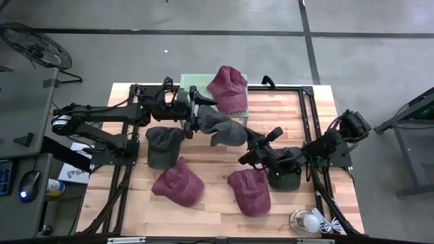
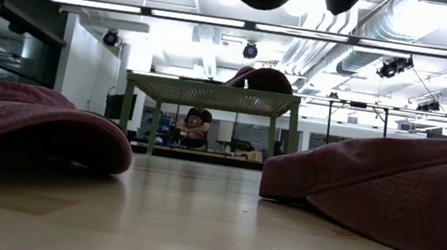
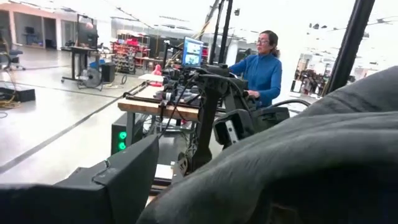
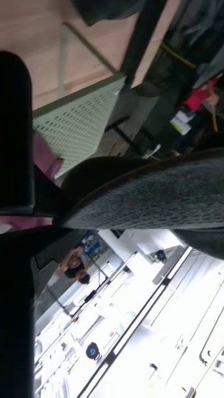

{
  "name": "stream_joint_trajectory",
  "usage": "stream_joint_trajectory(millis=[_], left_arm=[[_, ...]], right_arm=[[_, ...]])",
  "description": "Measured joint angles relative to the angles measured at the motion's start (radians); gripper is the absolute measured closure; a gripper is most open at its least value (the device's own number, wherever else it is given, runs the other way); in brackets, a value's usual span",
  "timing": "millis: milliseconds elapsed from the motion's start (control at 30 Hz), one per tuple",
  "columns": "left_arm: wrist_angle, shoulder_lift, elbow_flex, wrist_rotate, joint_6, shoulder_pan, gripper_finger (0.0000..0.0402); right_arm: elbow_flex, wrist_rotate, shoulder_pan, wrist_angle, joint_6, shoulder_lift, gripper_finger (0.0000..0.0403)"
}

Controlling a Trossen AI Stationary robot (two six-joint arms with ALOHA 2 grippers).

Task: Pick & Place hat
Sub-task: Put the top left black cap on the left side of the shelf

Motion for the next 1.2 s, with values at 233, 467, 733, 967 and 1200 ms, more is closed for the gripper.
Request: stream_joint_trajectory(millis=[233, 467, 733, 967, 1200], left_arm=[[-0.092, -0.049, 0.02, -0.074, 0.0, -0.001, 0.0085], [-0.224, -0.088, 0.063, -0.213, 0.034, -0.045, 0.0085], [-0.36, -0.099, 0.152, -0.502, 0.142, -0.176, 0.0085], [-0.392, -0.104, 0.156, -0.652, 0.16, -0.275, 0.0085], [-0.491, -0.122, 0.156, -0.9, 0.231, -0.384, 0.0085]], right_arm=[[0.0, 0.053, 0.0, 0.0, -0.061, 0.0, 0.0398], [0.0, 0.047, 0.002, -0.004, -0.093, -0.001, 0.0398], [0.003, 0.043, 0.002, -0.025, -0.118, -0.001, 0.0398], [0.053, 0.043, 0.001, -0.034, -0.168, -0.001, 0.0398], [0.06, 0.047, 0.001, -0.082, -0.171, -0.001, 0.0398]])
